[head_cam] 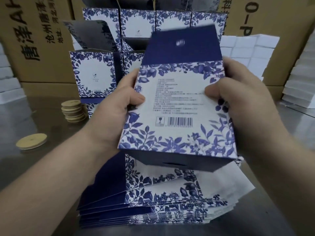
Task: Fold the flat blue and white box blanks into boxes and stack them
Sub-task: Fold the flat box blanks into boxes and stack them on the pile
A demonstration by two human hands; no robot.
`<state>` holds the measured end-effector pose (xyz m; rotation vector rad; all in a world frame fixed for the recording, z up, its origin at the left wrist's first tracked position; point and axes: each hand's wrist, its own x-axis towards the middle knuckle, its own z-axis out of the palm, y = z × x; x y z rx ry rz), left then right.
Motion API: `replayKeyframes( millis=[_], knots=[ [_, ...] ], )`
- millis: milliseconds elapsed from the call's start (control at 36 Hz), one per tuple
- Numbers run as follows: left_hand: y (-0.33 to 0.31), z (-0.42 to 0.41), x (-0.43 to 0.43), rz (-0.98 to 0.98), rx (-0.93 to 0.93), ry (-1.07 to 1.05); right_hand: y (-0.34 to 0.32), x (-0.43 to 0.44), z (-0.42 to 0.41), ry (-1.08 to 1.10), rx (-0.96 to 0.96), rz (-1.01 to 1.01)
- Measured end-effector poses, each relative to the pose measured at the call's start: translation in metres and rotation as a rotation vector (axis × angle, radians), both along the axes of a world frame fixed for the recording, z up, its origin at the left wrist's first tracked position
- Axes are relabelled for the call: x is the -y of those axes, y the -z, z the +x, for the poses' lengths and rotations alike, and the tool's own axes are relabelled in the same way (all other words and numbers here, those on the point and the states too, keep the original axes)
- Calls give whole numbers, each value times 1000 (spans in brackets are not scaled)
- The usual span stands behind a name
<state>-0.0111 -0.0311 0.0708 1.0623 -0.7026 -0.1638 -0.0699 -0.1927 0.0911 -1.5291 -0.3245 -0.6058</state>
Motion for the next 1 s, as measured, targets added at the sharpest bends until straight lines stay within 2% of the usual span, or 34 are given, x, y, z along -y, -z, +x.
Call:
replayKeyframes(
  millis=[83, 194, 250, 333, 444, 528, 750, 1000],
  knots=[
    [5, 3, -5, 54, 193, -146, 9, 0, 2, 61, 107, -95],
    [13, 8, 1, 109, 341, -212, 17, 3, 13, 97, 126, -185],
    [19, 11, 3, 107, 320, -252, 24, 5, 19, 113, 100, -185],
    [23, 17, 7, 89, 186, -325, 31, 9, 28, 88, 63, -138],
    [22, 21, 7, 43, 98, -401, 41, 6, 32, 127, 146, -93],
    [25, 23, 4, 31, 57, -420, 52, 5, 35, 150, 190, -144],
    [24, 13, 6, 213, 78, -566, 61, 12, 49, 223, 149, -127],
    [28, 17, 7, 316, 137, -669, 60, 15, 54, 236, 105, -82]
  ],
)
